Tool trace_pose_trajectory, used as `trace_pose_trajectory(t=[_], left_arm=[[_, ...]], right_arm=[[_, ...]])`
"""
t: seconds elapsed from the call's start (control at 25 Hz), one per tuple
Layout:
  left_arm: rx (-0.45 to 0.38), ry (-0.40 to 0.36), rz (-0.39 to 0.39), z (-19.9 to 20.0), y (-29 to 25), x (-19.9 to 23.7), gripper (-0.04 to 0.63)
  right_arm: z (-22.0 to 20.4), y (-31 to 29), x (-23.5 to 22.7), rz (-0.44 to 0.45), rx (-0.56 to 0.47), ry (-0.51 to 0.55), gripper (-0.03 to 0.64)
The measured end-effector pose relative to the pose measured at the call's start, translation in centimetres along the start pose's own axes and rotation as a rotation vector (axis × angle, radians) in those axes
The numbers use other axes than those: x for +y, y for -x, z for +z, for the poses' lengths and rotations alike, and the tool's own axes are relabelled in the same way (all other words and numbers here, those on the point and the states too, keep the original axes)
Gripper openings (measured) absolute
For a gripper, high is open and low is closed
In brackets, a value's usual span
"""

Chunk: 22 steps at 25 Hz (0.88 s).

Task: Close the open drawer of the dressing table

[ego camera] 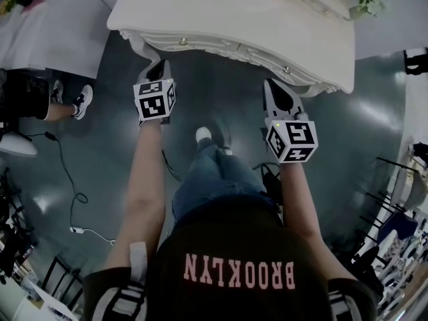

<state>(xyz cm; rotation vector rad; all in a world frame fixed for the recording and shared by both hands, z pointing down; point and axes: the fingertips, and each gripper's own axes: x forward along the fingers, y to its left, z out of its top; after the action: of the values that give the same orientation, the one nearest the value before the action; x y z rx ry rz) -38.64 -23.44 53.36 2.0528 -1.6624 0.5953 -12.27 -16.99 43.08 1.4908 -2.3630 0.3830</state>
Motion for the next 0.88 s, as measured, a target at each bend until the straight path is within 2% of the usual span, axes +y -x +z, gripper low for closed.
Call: trace_pose_trajectory(t=[0.28,0.56,0.88], left_arm=[[-0.077,-0.011,0.016,0.3,6.0,-2.7,0.005],[-0.204,-0.018,0.049,2.5,12.5,-5.1,0.005],[-0.327,-0.064,0.069,5.1,18.4,-7.8,0.005]], right_arm=[[0.7,4.5,0.3,0.021,-0.056,0.019,-0.005],[1.9,8.6,1.1,0.054,-0.111,0.042,-0.005],[4.0,11.8,1.1,0.074,-0.189,0.079,-0.005]])
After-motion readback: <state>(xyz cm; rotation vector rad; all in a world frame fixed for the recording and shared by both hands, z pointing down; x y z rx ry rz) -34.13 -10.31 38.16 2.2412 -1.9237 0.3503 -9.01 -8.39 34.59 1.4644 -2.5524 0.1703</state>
